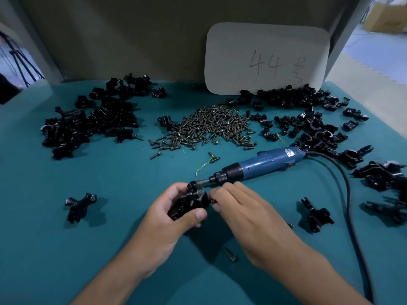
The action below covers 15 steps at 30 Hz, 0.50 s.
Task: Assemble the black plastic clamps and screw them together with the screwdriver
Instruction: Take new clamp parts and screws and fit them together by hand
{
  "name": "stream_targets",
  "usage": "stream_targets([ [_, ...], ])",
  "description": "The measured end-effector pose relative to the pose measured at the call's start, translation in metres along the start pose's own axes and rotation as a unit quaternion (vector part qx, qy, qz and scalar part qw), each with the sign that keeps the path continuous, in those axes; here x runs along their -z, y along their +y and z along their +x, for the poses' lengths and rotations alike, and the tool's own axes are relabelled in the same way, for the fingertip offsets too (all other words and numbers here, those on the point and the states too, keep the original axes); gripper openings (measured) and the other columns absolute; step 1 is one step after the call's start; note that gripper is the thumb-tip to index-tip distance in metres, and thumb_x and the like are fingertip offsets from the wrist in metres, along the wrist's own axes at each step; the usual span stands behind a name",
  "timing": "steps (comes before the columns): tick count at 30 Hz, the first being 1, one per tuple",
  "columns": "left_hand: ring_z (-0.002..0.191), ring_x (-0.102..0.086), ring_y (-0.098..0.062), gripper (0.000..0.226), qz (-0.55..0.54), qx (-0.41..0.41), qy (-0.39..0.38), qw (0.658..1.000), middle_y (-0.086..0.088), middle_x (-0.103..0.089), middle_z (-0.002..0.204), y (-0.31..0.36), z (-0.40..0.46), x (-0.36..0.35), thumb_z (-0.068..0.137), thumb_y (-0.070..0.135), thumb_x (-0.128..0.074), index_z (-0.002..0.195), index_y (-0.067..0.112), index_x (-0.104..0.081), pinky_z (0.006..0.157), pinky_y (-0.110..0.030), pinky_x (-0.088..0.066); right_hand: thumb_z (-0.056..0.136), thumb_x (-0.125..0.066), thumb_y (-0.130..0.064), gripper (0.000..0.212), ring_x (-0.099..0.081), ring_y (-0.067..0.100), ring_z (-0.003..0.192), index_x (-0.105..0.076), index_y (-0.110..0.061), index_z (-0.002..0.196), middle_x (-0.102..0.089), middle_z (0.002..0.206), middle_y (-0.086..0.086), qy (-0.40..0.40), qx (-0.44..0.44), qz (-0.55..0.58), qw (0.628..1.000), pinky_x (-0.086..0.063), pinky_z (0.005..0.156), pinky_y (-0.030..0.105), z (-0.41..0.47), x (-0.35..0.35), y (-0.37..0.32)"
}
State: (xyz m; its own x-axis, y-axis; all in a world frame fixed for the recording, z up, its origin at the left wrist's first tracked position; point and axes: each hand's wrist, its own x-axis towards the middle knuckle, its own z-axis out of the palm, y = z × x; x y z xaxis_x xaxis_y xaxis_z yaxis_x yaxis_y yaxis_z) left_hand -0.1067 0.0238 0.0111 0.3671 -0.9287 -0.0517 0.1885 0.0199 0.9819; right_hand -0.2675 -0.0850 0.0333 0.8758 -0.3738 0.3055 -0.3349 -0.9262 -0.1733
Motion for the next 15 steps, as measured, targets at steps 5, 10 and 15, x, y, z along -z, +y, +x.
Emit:
stream_targets([
  [5, 0.072, -0.065, -0.014, 0.042, 0.037, -0.018, 0.000, 0.999, 0.000, -0.069, 0.083, 0.000, 0.001, -0.001, 0.071, 0.029, -0.080, 0.106, 0.012, -0.064, 0.069, -0.020, -0.054, 0.107, -0.027, -0.058, 0.022, -0.047, -0.001, 0.092, -0.042, -0.041, 0.105, -0.043, 0.101, -0.022, -0.008, -0.086, 0.170, 0.982, -0.042, 0.072, 0.019, -0.007, -0.013, 0.007],
  [10, 0.073, -0.066, -0.016, 0.037, 0.023, -0.011, -0.006, 1.000, -0.006, -0.069, 0.082, -0.002, 0.002, -0.001, 0.075, 0.019, -0.076, 0.108, 0.009, -0.062, 0.068, -0.022, -0.055, 0.103, -0.047, -0.039, 0.011, -0.054, 0.006, 0.091, -0.054, -0.031, 0.105, -0.053, 0.099, -0.018, 0.072, -0.050, 0.184, 0.979, -0.044, 0.076, 0.022, -0.003, -0.014, 0.009],
  [15, 0.076, -0.066, -0.020, 0.041, -0.020, -0.009, -0.035, 0.999, -0.006, -0.069, 0.083, -0.002, 0.003, 0.001, 0.081, 0.021, -0.076, 0.111, -0.002, -0.059, 0.075, -0.024, -0.053, 0.104, -0.053, -0.024, 0.020, -0.059, 0.020, 0.084, -0.068, -0.011, 0.104, -0.062, 0.096, -0.005, 0.112, 0.022, 0.157, 0.981, -0.050, 0.074, 0.033, -0.003, -0.008, 0.014],
])
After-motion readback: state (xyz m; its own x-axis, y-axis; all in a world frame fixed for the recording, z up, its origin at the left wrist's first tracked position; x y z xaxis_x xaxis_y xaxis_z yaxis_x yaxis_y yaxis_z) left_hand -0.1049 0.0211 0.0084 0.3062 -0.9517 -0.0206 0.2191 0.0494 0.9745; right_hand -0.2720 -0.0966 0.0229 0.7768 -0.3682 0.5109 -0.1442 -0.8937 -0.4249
